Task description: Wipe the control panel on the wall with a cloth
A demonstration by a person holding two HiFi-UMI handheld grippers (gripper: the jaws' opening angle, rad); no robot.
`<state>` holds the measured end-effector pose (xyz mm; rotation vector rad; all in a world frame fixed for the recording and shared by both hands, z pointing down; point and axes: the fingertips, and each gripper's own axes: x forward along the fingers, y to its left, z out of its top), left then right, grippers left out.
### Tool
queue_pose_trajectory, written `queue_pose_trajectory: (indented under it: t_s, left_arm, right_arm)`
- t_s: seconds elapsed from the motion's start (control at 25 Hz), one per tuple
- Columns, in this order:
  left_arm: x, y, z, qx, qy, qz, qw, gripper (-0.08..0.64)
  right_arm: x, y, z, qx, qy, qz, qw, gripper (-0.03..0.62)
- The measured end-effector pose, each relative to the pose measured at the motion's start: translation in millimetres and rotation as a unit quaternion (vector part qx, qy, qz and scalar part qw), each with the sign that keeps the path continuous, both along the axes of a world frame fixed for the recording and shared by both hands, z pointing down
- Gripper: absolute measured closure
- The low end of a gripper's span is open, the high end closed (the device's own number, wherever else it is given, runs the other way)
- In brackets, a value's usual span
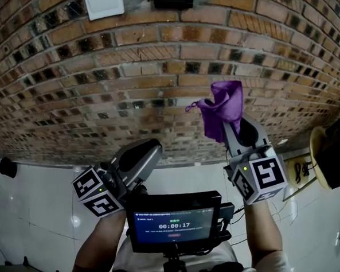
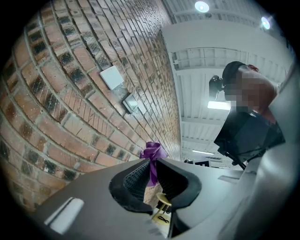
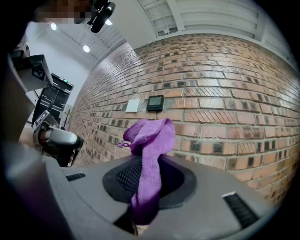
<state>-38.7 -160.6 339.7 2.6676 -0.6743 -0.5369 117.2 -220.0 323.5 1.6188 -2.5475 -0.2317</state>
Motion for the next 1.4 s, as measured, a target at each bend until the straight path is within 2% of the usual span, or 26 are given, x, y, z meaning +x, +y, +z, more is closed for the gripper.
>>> queue_pose_trajectory:
  t_s: [0.96, 1.4]
  left_arm:
    - [-1, -4, 5, -0.005, 0.004, -0.001, 1.0000, 0.529]
    - [1, -7, 3, -0.004, 0.003, 0.000, 1.0000, 0.529]
  right_arm:
    - [-9, 19, 25, -0.035, 0.006, -0.017, 0.999, 0.506]
    - [-10, 19, 25, -0.023, 0.021, -0.024, 0.999, 0.508]
